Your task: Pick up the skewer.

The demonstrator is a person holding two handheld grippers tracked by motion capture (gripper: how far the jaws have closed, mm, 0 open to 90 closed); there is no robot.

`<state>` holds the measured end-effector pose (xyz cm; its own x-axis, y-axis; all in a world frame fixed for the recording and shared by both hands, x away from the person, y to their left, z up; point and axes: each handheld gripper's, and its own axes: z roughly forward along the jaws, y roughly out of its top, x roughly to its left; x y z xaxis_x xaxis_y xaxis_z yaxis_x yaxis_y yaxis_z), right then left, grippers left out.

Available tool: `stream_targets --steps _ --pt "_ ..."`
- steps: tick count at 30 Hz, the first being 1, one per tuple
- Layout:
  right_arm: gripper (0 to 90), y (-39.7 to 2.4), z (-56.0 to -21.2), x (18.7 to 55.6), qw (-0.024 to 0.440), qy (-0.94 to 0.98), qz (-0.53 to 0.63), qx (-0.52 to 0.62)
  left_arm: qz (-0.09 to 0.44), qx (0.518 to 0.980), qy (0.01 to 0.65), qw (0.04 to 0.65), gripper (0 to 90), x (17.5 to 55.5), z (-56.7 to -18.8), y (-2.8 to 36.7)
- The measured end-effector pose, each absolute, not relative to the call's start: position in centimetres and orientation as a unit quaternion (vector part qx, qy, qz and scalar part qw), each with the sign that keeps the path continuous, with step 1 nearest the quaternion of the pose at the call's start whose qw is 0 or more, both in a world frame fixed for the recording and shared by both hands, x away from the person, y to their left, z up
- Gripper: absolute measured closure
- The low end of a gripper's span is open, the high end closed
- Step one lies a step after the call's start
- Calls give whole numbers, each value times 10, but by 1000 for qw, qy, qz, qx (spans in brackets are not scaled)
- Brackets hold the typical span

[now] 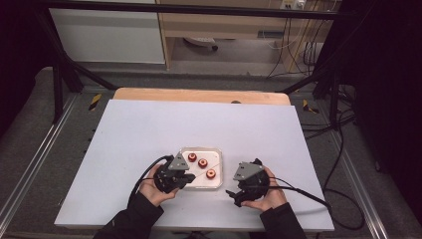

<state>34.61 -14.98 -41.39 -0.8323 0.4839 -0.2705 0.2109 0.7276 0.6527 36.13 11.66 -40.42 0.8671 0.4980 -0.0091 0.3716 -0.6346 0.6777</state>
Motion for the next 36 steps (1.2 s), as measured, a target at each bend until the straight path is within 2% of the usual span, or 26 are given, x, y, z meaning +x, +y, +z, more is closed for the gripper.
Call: stream_targets --steps 12,15,18,20,30,36 --pt "168 -136 -410 339 248 918 284 118 81 914 209 338 884 359 -400 89" --pt "243 -135 -411 338 258 922 276 86 78 918 199 333 884 359 -399 82" --pt "277 -135 -412 337 263 924 268 69 76 921 194 329 884 358 -400 76" --pt "341 -134 -413 337 270 925 265 47 73 923 189 327 883 358 -401 70" --pt "517 -133 -419 335 298 926 229 -29 67 927 179 323 884 356 -402 58" --pt "585 -132 -422 333 304 924 219 -74 64 929 171 321 884 354 -402 52"
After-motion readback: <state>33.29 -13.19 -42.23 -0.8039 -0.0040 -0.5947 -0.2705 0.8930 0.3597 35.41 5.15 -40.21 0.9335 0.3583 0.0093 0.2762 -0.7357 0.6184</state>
